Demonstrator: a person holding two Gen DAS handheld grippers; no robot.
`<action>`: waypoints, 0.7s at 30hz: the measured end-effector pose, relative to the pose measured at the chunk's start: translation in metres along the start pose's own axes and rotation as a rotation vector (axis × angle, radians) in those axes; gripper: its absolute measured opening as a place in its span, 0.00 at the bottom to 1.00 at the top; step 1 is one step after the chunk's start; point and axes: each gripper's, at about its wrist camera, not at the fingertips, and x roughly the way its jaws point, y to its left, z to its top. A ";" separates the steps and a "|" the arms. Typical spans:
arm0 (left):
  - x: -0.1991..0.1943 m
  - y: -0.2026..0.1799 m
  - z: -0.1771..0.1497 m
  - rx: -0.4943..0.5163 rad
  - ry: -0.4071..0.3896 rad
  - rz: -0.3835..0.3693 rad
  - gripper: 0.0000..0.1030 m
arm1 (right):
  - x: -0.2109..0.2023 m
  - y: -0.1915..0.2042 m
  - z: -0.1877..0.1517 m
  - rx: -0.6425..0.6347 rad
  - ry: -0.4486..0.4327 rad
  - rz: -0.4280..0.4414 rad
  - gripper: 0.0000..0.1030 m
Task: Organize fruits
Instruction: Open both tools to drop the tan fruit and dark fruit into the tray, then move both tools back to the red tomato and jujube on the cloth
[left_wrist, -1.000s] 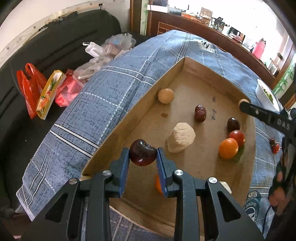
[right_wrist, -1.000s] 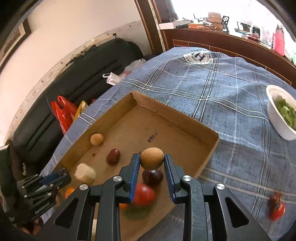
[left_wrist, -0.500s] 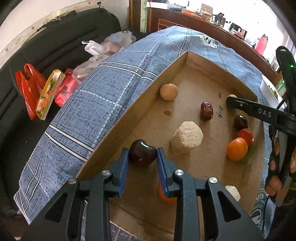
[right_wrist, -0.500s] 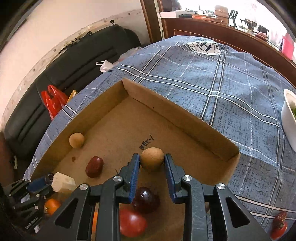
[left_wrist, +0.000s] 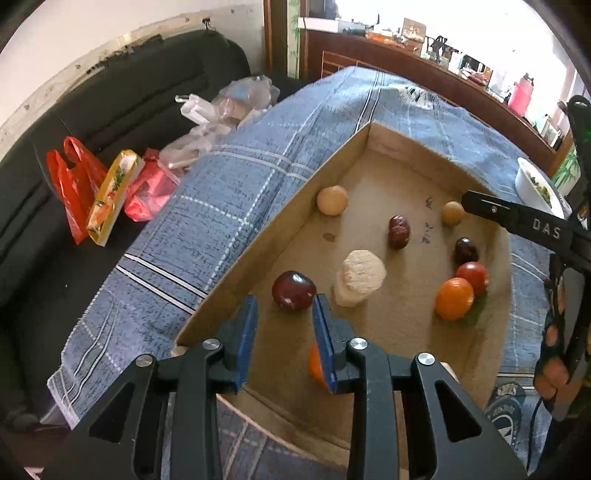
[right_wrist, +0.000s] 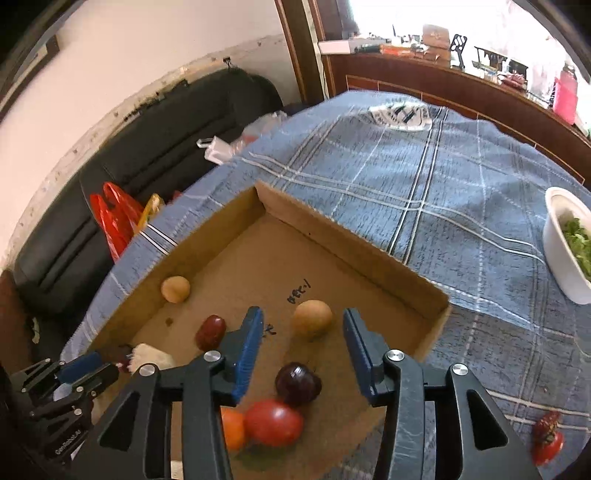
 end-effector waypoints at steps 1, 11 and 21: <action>-0.003 -0.002 0.000 0.000 -0.007 0.002 0.28 | -0.007 0.000 -0.002 0.002 -0.009 0.008 0.45; -0.041 -0.042 -0.015 0.038 -0.086 -0.039 0.55 | -0.079 -0.012 -0.043 0.035 -0.085 0.037 0.45; -0.061 -0.097 -0.036 0.123 -0.078 -0.116 0.55 | -0.134 -0.063 -0.125 0.164 -0.095 -0.009 0.46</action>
